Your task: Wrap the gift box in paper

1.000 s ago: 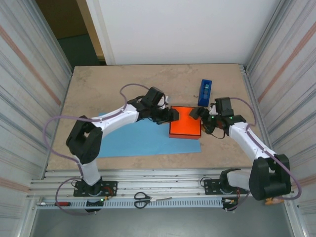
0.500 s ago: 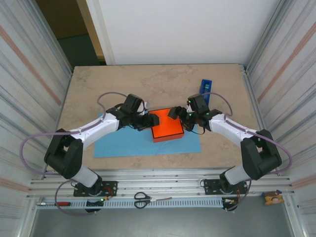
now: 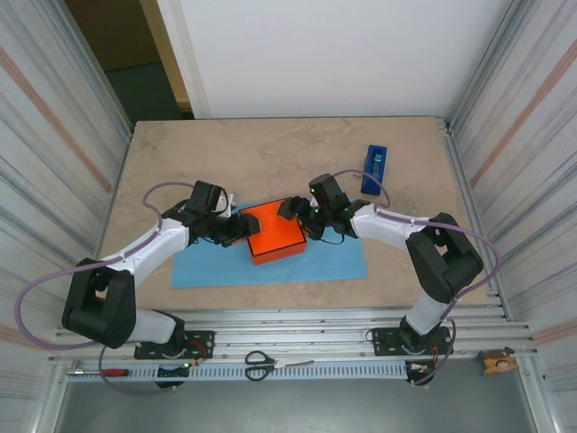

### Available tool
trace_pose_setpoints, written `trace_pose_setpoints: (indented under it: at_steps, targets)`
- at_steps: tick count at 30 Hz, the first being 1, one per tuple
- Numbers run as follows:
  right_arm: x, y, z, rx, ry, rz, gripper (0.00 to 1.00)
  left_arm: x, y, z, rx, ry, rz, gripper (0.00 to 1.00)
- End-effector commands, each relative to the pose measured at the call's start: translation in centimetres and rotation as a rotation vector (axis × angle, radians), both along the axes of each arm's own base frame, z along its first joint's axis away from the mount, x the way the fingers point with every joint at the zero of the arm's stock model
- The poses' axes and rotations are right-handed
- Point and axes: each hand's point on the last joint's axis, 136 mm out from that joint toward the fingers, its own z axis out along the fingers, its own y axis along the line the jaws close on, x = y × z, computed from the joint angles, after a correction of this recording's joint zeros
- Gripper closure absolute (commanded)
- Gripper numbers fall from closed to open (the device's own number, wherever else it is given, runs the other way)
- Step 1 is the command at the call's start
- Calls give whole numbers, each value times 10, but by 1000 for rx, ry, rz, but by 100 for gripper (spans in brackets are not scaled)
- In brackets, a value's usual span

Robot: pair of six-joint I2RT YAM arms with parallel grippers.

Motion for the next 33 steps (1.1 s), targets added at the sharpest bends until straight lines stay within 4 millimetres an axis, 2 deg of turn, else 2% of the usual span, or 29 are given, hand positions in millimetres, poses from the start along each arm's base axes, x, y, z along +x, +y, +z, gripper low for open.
trace_pose_setpoints:
  at_steps: [1,11,17,21,23,28,31,33]
  targets:
    - [-4,19,6,69,-13,26,19,-2,-2,-3,-21,-8,-52,40]
    - [-9,20,-12,30,-9,15,19,13,2,-20,24,2,-70,38]
    - [-15,14,-18,17,12,-7,18,19,6,-18,57,-1,-66,34]
    - [-18,11,-21,-22,33,45,11,16,12,-14,86,-4,-60,25]
    - [-20,4,-24,-49,46,55,8,11,16,-20,104,15,-49,21]
    - [-27,-11,-28,-67,58,75,4,-1,21,-36,117,62,-34,18]
    - [-29,-9,-26,-50,66,117,5,-1,19,-36,88,51,-25,16]
    - [-30,-7,-26,-51,68,136,11,-2,17,-36,73,52,-35,18]
